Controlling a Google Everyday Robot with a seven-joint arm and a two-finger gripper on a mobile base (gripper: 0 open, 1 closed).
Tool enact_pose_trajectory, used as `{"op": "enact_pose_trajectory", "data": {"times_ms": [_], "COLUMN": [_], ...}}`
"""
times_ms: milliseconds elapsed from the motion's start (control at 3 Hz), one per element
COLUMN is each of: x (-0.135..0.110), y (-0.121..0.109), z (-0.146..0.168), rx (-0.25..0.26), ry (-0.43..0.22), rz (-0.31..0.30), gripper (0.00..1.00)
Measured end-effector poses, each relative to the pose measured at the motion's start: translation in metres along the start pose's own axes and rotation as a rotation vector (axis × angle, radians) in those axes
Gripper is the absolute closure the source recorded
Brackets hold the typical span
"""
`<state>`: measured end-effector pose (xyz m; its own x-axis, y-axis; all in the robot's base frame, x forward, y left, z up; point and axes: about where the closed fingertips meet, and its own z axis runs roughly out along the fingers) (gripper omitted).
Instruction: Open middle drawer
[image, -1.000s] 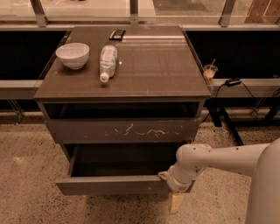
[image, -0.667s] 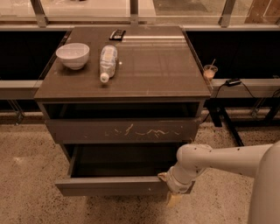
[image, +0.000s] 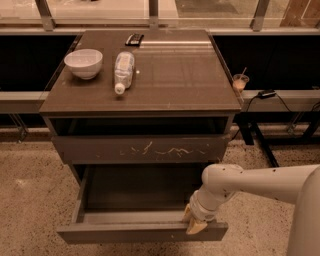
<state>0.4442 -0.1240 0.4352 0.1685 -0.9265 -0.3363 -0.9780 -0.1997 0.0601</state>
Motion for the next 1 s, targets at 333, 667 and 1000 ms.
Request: {"op": "enact_pose_trajectory", "data": {"times_ms": [333,667,1000], "x": [-0.010,-0.016,-0.027], "y": [0.002,0.004,0.004], "z": [-0.004,-0.008,-0.020], "rx": [-0.023,-0.030,-0.016], "ry": [0.006,0.010,0.026], "rz": [-0.028,-0.047,-0.080], "gripper": [0.59,0.59,0.41]}}
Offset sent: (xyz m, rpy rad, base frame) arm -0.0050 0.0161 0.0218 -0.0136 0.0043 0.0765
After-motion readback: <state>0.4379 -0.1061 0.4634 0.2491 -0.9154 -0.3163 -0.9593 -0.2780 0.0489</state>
